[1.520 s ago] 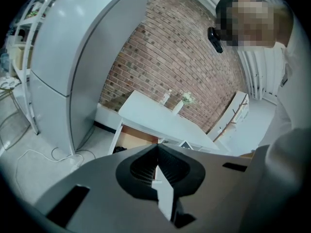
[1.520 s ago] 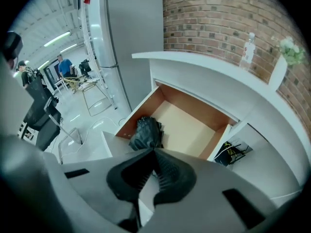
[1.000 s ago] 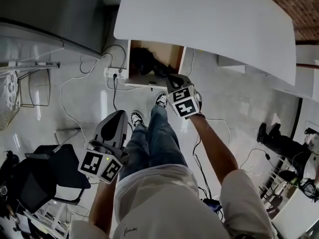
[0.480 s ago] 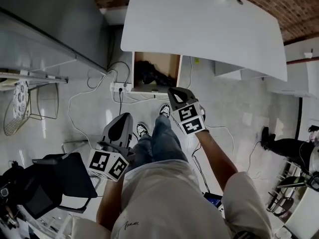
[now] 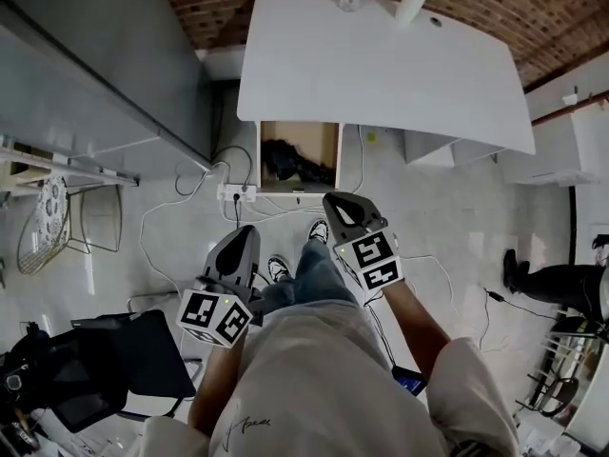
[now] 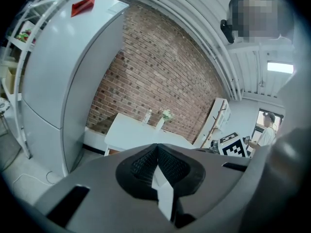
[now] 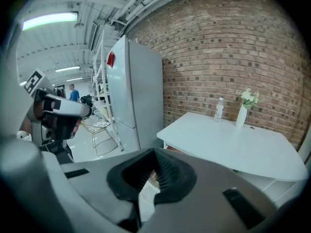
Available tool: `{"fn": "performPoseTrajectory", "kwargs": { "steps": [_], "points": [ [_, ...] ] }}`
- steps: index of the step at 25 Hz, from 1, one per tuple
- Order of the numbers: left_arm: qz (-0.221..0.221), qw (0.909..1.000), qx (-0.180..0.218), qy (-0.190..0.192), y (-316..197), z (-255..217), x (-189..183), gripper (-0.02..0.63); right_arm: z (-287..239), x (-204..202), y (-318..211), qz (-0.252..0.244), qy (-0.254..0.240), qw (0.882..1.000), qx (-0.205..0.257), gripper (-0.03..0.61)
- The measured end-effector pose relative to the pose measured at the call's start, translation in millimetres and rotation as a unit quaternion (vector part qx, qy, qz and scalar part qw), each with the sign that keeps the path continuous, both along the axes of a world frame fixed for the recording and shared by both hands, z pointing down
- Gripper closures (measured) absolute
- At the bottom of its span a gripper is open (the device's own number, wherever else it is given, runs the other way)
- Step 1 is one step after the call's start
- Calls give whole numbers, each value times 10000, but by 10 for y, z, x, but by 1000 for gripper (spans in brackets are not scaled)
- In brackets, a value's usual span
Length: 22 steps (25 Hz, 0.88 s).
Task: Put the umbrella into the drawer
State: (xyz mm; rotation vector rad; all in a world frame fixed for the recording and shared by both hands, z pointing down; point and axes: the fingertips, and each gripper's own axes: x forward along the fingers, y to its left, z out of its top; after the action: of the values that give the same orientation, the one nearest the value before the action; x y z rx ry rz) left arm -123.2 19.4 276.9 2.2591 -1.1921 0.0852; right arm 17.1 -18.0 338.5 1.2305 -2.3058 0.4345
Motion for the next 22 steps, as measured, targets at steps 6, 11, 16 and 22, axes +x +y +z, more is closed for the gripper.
{"fn": "performPoseTrajectory", "kwargs": {
  "steps": [6, 11, 16, 22],
  "points": [
    [110, 9998, 122, -137, 97, -121, -34, 597, -406, 5, 179, 200, -164, 9993, 260, 561],
    [131, 9991, 335, -215, 137, -282, -128, 597, -716, -15, 299, 389, -352, 9977, 421, 561],
    [53, 9973, 628, -370, 169, -434, -318, 597, -952, -143, 448, 446, -449, 9964, 571, 561],
    [-20, 9947, 867, -554, 186, -574, -507, 597, -1083, -235, 619, 601, -686, 9942, 575, 561]
  ]
}}
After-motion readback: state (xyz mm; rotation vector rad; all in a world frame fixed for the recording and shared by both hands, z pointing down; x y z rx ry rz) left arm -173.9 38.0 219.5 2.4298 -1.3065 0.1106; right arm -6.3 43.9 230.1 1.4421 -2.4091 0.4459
